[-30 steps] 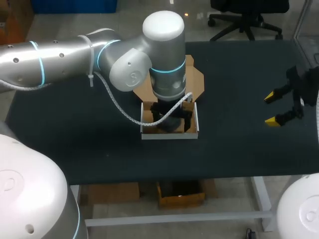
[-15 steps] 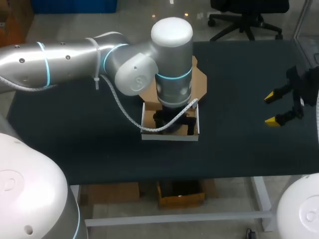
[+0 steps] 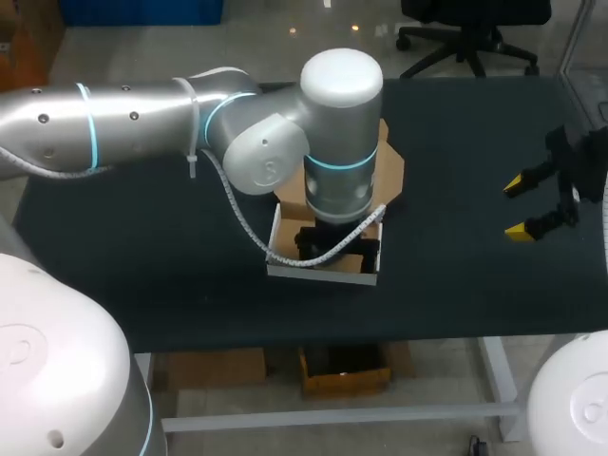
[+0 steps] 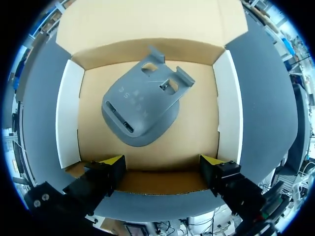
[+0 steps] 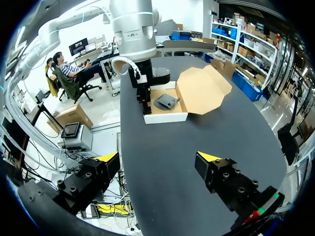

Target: Assemble the packaging by folding the flat box into shape, placing the metal phone stand inside, and closing the box properly

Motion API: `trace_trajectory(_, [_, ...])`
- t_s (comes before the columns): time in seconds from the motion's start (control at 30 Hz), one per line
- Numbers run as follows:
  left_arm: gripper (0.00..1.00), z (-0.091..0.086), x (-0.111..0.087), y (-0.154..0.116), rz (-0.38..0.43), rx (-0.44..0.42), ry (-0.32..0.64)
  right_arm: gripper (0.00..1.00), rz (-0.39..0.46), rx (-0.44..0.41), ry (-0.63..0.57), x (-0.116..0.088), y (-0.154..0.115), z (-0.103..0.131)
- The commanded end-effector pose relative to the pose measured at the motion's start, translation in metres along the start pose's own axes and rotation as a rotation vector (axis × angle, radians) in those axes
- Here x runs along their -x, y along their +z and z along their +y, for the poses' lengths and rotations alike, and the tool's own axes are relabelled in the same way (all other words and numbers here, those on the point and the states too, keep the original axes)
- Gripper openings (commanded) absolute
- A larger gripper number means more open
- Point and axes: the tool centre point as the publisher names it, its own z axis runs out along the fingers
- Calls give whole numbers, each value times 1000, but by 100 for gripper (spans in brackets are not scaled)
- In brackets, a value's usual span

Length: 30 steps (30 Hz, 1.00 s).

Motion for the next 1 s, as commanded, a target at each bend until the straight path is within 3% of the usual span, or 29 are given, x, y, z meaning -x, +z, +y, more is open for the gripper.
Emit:
trace_trajectory(0.03, [100,8,-2,3,-1,0,-17,100,2,0,0,0,-1,0])
trace_trajectory(0.63, [100,39,1,-3,7,12,-122,100,2,0,0,0,-1,0])
trace_trajectory(1.0, [100,48,1,-3,1,18,-147,100,2,0,0,0,-1,0])
